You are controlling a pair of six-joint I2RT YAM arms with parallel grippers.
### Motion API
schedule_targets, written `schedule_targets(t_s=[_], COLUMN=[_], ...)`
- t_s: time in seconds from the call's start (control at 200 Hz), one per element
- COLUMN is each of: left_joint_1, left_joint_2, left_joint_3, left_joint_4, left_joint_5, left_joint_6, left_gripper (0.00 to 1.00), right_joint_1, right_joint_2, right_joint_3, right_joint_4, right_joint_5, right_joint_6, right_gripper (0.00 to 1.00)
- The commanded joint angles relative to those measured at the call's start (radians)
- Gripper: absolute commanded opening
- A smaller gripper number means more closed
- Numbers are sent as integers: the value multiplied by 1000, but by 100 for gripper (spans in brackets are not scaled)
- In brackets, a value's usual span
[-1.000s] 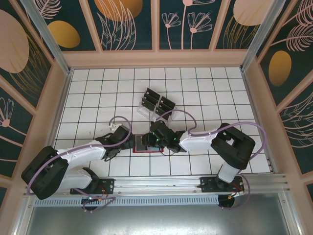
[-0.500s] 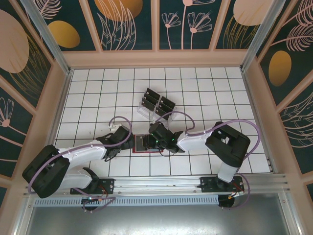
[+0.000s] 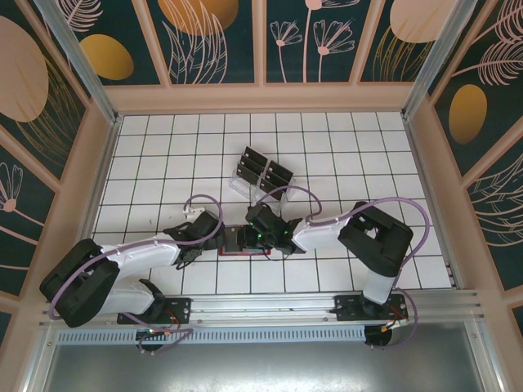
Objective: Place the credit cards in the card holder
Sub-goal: Insert the credit card into the card slot.
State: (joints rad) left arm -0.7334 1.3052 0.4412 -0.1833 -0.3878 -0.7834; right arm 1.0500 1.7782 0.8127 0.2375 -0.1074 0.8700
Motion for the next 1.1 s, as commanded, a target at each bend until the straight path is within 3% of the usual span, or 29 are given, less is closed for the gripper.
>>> schedule_targets(t_s=[0.0,0.095,0.23,0.36,0.771,1.096], left_joint_1=[-3,-5,-5,-5,-4,-5], left_joint_2=[27,22,7,-14,-15,-24], left_joint_3=[-19,-21,-19,-1,71,59], left_joint_4=[-15,-15,-15,-28,-72,-69], left_joint_5=[43,44,43,32,-13,16], left_joint_6=[-15,-16,-25,-30,-5,9], left_gripper=[99,99,98,98,98,98], right_joint_1=[18,19,19,17,-23,-18], right_joint_2=[37,40,16,-34,-117,-177], right_joint_3=[33,35,19,-26,-171,-154], right_joint_4=[19,25,25,31,61,46], right_joint_5=[-47,-55,-43,-17,46,35], right_joint_6=[0,-4,-7,0,30,3], right_gripper=[19,22,36,42,43,38])
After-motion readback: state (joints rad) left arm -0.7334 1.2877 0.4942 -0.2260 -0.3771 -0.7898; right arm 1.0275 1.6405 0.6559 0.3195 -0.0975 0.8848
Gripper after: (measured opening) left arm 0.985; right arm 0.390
